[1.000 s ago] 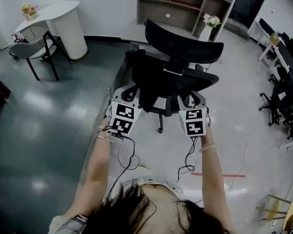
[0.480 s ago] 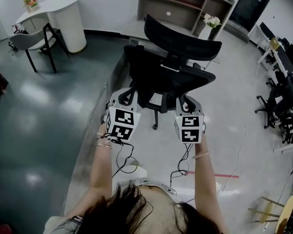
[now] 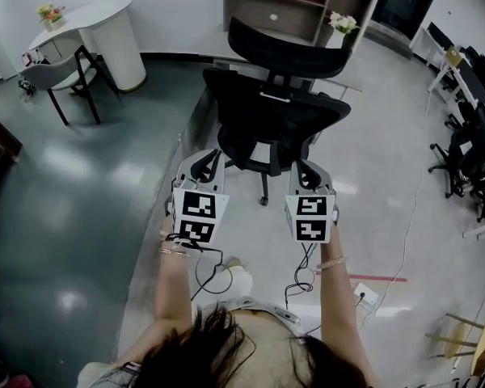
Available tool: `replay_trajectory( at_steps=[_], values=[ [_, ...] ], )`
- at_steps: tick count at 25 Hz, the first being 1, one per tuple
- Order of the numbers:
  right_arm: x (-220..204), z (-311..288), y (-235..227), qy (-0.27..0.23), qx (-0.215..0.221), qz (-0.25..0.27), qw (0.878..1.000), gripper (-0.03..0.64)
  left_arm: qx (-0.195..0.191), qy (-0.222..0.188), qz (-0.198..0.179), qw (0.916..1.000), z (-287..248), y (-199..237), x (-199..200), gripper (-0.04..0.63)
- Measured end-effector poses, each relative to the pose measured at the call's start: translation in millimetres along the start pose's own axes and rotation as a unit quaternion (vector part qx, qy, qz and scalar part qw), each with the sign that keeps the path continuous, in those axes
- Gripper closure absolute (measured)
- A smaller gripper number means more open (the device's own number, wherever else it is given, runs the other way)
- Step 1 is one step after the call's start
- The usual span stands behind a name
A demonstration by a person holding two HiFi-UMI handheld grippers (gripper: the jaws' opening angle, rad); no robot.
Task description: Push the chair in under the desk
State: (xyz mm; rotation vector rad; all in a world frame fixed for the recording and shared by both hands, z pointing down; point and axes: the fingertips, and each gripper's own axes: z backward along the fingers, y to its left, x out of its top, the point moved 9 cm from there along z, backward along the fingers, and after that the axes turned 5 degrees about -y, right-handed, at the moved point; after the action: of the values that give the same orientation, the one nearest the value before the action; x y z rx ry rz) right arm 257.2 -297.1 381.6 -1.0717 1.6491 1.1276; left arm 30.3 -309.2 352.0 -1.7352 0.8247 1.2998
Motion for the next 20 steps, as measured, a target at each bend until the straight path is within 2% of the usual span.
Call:
replay_trajectory(
  at_steps=[20],
  values=[
    [-4.0,113.1,26.4,-0.040,-0.047,0.000,0.998,0.589,-0.031,-0.012,-0.024,0.9992,76.8,-63.4,6.8,0.568]
  ],
)
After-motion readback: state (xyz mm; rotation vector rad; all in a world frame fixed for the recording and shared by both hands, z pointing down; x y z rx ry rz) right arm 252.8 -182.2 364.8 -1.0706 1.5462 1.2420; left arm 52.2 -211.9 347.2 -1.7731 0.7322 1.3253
